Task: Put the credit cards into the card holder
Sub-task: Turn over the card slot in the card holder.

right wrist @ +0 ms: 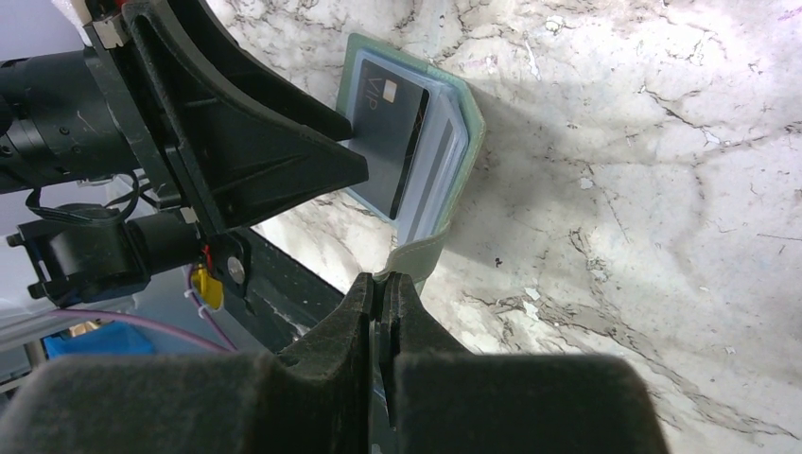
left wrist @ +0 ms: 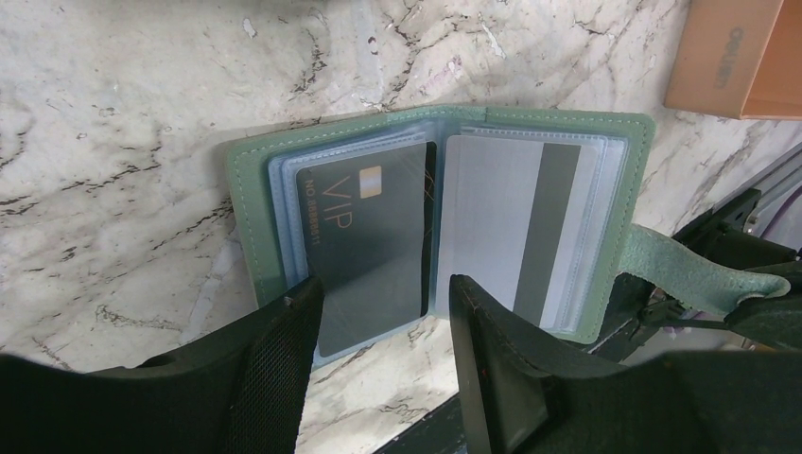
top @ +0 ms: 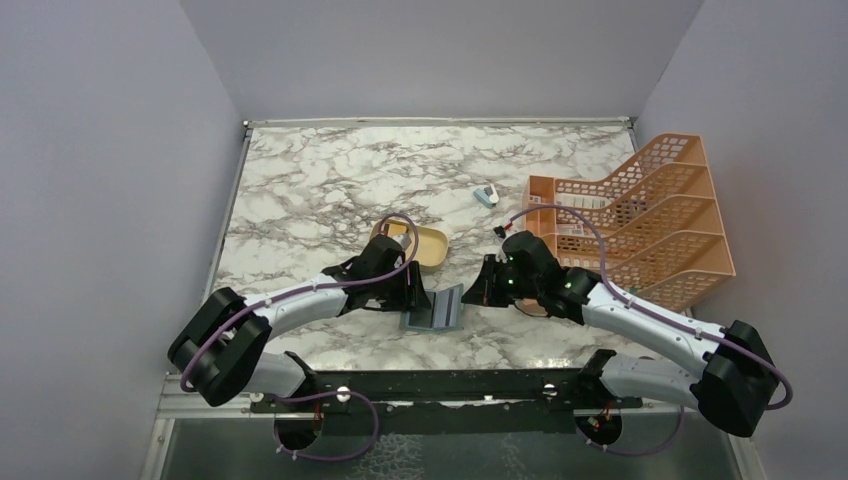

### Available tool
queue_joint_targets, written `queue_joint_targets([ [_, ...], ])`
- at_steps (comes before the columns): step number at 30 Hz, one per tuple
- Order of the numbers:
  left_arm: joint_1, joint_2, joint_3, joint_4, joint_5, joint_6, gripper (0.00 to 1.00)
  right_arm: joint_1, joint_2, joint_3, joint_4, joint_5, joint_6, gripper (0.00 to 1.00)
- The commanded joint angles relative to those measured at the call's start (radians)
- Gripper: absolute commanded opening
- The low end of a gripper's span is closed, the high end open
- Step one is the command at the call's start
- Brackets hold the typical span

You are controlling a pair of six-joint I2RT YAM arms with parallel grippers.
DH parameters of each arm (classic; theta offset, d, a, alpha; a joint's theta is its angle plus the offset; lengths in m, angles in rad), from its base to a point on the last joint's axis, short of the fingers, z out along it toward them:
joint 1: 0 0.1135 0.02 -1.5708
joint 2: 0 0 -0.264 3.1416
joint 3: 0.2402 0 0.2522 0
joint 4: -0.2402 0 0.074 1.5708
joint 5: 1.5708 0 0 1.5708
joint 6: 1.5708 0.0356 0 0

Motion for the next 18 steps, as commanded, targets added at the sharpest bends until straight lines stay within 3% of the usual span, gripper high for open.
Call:
queue_joint_targets([
  [1, -0.004, 0.009, -0.006, -0.008, 0.015, -0.007, 0.55, 0.006, -0.014, -0.006, 0.048, -0.025, 0.010, 0.01],
  [10, -0.004, 0.006, -0.034, 0.043, 0.063, -0.053, 0.54, 0.006, -0.008, -0.016, 0.056, -0.030, 0.012, 0.01],
  [18, -0.004, -0.053, 0.012, -0.042, 0.014, -0.029, 0.55, 0.006, -0.013, -0.015, 0.049, -0.026, 0.007, 0.01],
])
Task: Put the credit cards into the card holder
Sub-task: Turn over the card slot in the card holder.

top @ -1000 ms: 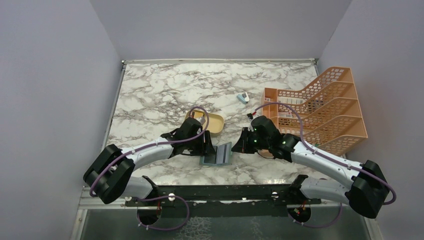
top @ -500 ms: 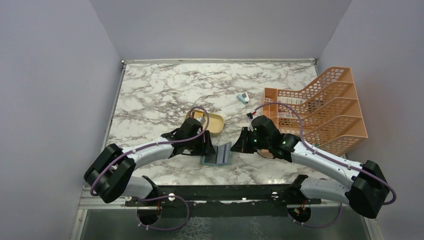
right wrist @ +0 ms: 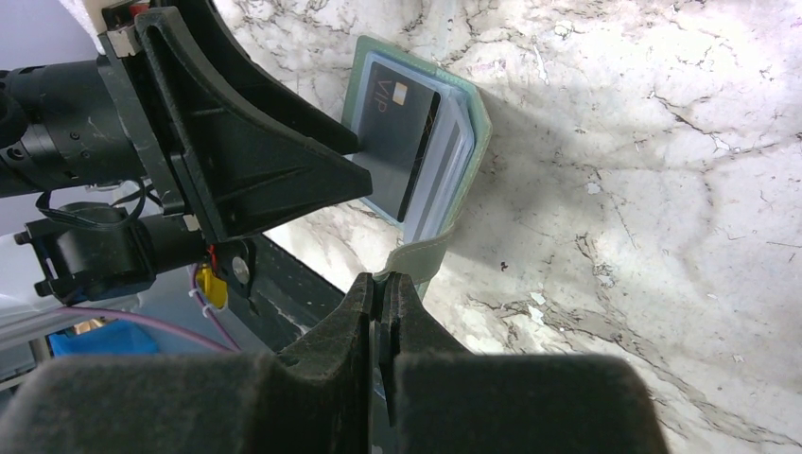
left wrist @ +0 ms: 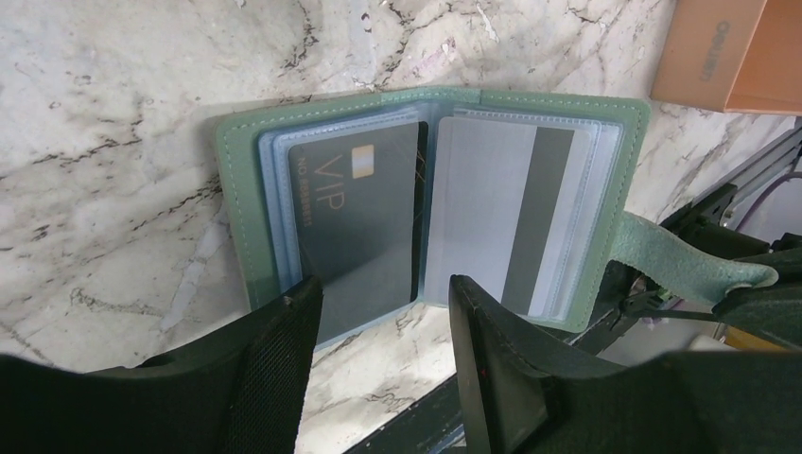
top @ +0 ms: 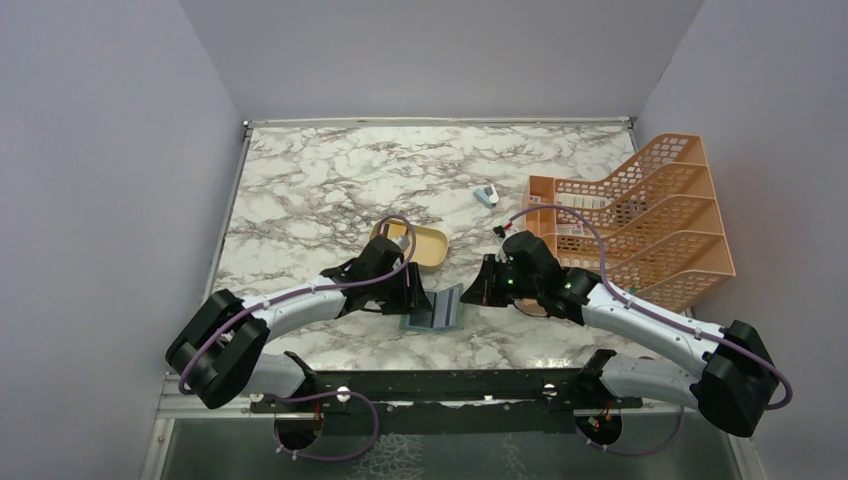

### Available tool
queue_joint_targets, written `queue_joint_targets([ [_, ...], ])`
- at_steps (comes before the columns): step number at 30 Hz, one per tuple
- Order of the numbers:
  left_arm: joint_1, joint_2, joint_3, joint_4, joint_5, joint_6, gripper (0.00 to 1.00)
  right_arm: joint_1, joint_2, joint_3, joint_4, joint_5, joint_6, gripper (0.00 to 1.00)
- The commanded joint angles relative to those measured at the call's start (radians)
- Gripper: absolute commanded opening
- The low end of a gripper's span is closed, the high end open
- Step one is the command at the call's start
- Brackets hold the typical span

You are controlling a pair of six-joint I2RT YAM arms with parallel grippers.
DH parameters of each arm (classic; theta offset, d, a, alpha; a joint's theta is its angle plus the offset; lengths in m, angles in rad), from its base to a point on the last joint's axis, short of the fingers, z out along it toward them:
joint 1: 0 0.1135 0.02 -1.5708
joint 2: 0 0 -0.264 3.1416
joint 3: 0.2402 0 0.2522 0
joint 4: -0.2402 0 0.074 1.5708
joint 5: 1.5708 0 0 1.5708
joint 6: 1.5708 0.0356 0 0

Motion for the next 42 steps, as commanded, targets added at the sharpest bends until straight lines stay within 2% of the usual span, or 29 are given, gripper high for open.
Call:
queue_joint_targets([
  [1, -0.004, -0.052, 0.032, -0.071, -0.043, 0.020, 0.55, 0.006, -0.013, -0.010, 0.028, -0.017, 0.003, 0.01],
  [6, -0.004, -0.049, 0.045, -0.103, -0.080, 0.044, 0.56, 0.006, -0.009, -0.013, 0.029, -0.023, 0.003, 0.01],
  [23, -0.005, 0.009, 0.000, -0.015, -0.018, 0.017, 0.56, 0.006, -0.005, -0.011, 0.037, -0.025, 0.004, 0.01],
  [42, -0.004, -0.060, 0.001, 0.039, 0.072, -0.057, 0.56, 0.006, 0.011, -0.037, 0.053, -0.026, 0.005, 0.01],
])
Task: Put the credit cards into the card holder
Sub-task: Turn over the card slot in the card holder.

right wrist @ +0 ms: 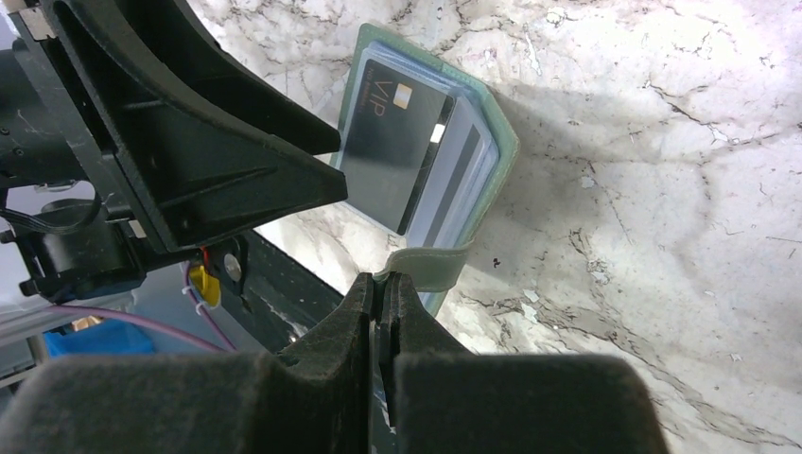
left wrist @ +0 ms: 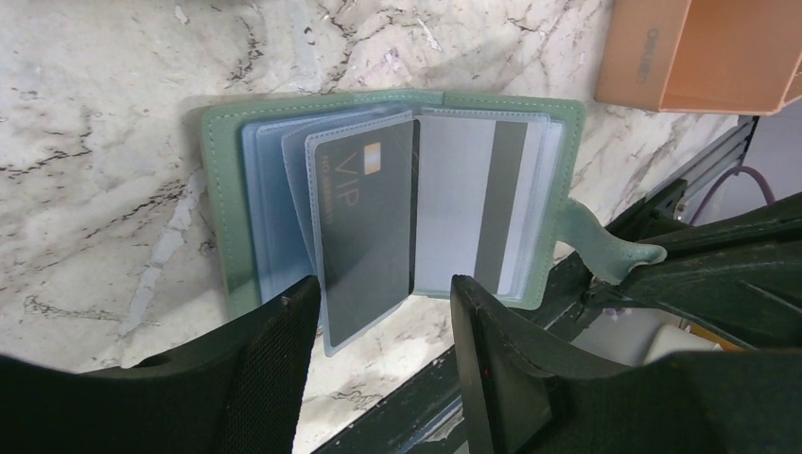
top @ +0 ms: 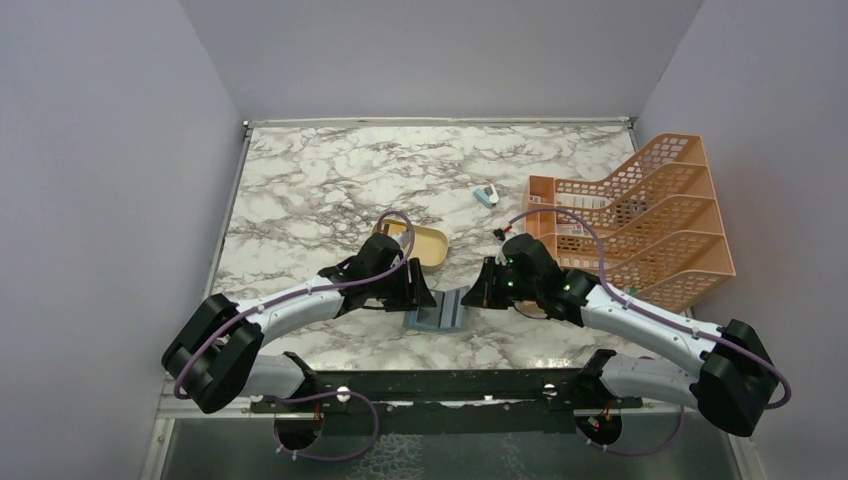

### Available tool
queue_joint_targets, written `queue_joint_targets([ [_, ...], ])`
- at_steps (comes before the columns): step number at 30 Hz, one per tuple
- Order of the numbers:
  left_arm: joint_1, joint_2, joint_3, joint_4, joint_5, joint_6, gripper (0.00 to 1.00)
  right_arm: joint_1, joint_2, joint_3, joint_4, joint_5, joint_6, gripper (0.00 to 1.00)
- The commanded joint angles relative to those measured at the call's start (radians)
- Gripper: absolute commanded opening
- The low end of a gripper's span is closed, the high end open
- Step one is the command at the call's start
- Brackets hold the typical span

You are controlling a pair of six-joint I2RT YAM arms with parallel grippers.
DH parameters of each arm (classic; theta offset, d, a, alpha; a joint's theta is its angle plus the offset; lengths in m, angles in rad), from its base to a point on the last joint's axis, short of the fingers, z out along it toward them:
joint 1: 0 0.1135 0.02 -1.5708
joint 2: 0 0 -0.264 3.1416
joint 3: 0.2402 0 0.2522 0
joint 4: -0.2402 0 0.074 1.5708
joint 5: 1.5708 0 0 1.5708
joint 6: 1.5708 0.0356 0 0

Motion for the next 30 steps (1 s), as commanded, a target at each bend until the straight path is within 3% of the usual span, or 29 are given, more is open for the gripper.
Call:
queue_joint_targets([
  [1, -0.004, -0.027, -0.011, 0.047, 0.054, -0.025, 0.56, 0.006, 0.008, -0.016, 0.041, -0.021, 0.005, 0.01],
  [20, -0.004, -0.036, -0.011, 0.124, 0.121, -0.071, 0.56, 0.006, 0.043, -0.029, 0.047, -0.020, -0.015, 0.04],
  [30, -0.005, -0.038, -0.010, 0.133, 0.128, -0.075, 0.56, 0.006, 0.040, -0.045, 0.028, 0.001, -0.015, 0.28],
])
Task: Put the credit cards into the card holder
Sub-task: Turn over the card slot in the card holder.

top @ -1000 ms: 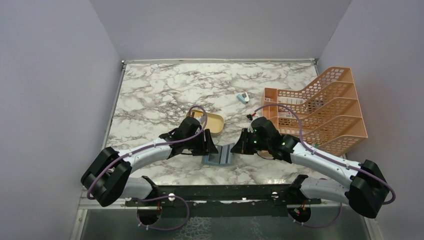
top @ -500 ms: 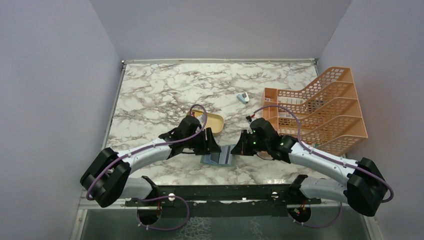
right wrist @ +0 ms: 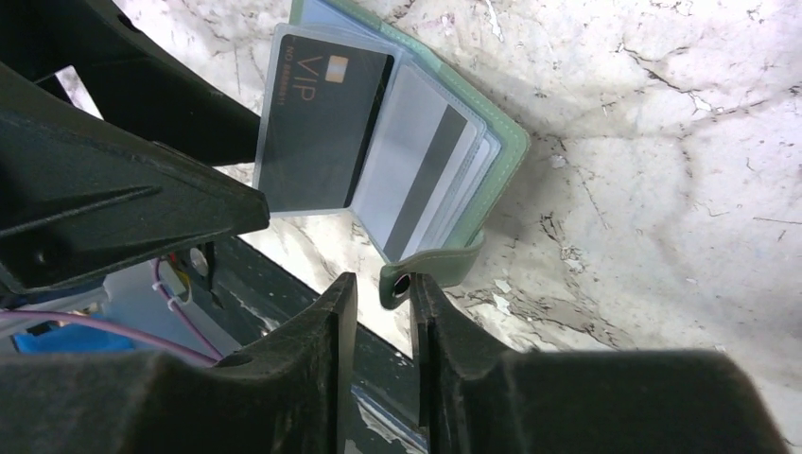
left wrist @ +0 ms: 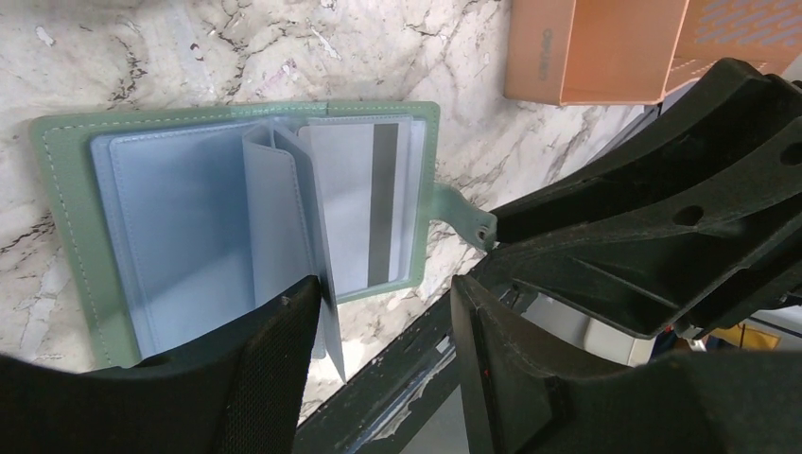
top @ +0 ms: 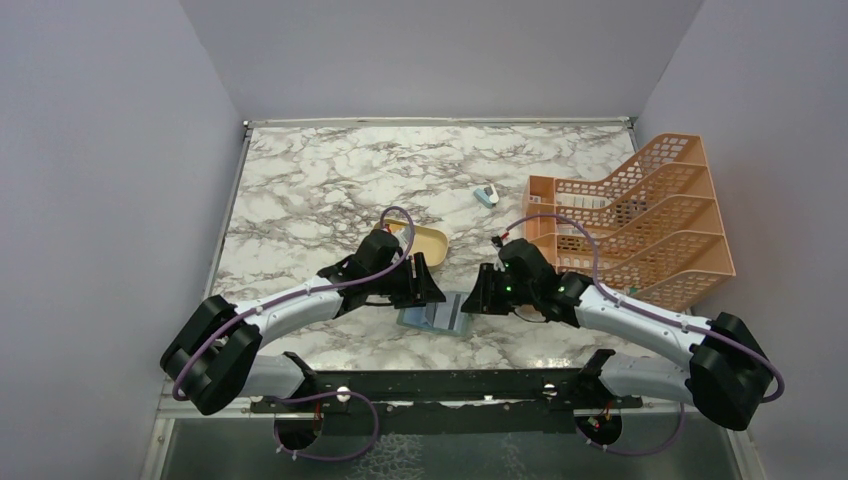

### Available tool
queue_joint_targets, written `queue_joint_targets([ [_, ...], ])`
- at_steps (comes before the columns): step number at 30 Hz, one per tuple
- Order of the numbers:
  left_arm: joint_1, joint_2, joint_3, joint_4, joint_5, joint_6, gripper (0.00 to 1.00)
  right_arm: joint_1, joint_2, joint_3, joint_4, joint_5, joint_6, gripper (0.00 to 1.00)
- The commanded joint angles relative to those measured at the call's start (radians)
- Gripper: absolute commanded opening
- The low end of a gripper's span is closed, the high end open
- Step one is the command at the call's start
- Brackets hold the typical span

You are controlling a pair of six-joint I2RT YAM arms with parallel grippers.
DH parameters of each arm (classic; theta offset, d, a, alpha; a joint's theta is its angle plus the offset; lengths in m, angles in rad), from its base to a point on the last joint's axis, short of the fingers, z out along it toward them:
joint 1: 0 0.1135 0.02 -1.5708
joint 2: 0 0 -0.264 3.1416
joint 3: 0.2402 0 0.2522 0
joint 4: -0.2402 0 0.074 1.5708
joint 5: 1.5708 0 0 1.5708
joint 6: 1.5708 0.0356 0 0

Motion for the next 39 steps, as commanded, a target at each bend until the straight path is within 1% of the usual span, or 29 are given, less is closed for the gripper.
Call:
queue_joint_targets([
  [1, -0.005, -0.030, -0.009, 0.028, 0.033, -0.012, 0.56, 0.005, -0.003, -0.003, 0.003, 0.014, -0.013, 0.31],
  [8, -0.005, -0.025, -0.001, 0.047, 0.041, -0.019, 0.56, 0.006, -0.020, 0.027, -0.073, 0.085, -0.023, 0.44],
  [11, -0.005, -0.018, 0.002, 0.052, 0.044, -0.022, 0.56, 0.006, -0.031, 0.027, -0.077, 0.086, -0.023, 0.46],
  [17, -0.007, 0.000, 0.013, 0.076, 0.056, -0.035, 0.55, 0.006, -0.043, 0.020, -0.070, 0.075, -0.010, 0.46],
  [20, -0.010, 0.012, 0.014, 0.091, 0.061, -0.042, 0.55, 0.006, -0.061, 0.030, -0.094, 0.111, -0.004, 0.46],
  [29, -0.043, 0.050, 0.002, 0.173, 0.069, -0.085, 0.55, 0.006, -0.184, 0.032, -0.165, 0.231, 0.028, 0.46],
  [39, -0.059, 0.051, 0.011, 0.175, 0.054, -0.080, 0.55, 0.006, -0.231, 0.020, -0.178, 0.251, 0.038, 0.46],
])
